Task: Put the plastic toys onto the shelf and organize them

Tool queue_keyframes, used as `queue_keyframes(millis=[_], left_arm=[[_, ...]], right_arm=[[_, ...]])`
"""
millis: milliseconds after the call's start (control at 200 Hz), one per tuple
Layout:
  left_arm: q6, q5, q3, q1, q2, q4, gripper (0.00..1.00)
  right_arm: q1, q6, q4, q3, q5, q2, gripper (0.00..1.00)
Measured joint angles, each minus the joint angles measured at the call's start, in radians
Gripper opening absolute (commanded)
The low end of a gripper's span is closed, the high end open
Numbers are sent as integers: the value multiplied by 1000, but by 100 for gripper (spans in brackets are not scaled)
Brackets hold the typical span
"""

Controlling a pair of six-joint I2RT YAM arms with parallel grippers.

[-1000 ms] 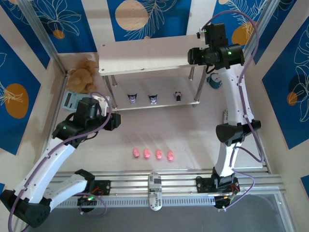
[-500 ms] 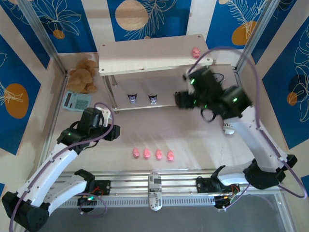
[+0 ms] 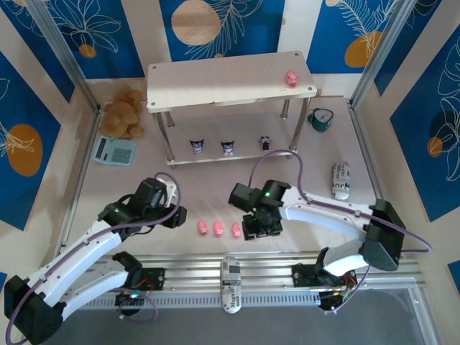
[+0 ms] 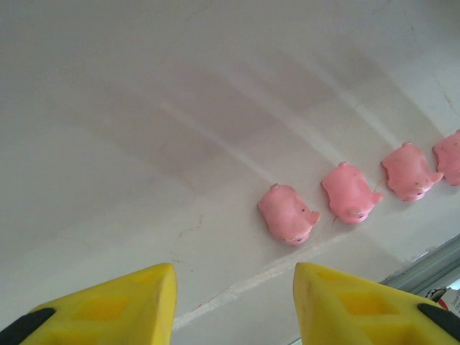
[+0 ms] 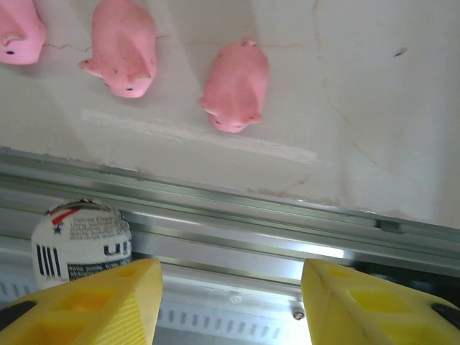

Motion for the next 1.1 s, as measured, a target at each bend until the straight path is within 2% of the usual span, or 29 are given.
queue_keyframes(millis=[305, 710, 890, 1101], left_arm=[[-3, -18, 0, -1, -11, 5, 47], [1, -42, 1, -2, 0, 5, 48], [8, -51, 2, -2, 23, 5, 47], [9, -57, 12, -2, 43, 5, 48]], right_arm=[[-64, 22, 126, -39, -47, 143, 55], [-119, -6, 185, -60, -81, 223, 45], [-136, -29, 204, -61, -88, 255, 39], [-143, -56, 206, -59, -85, 268, 25]])
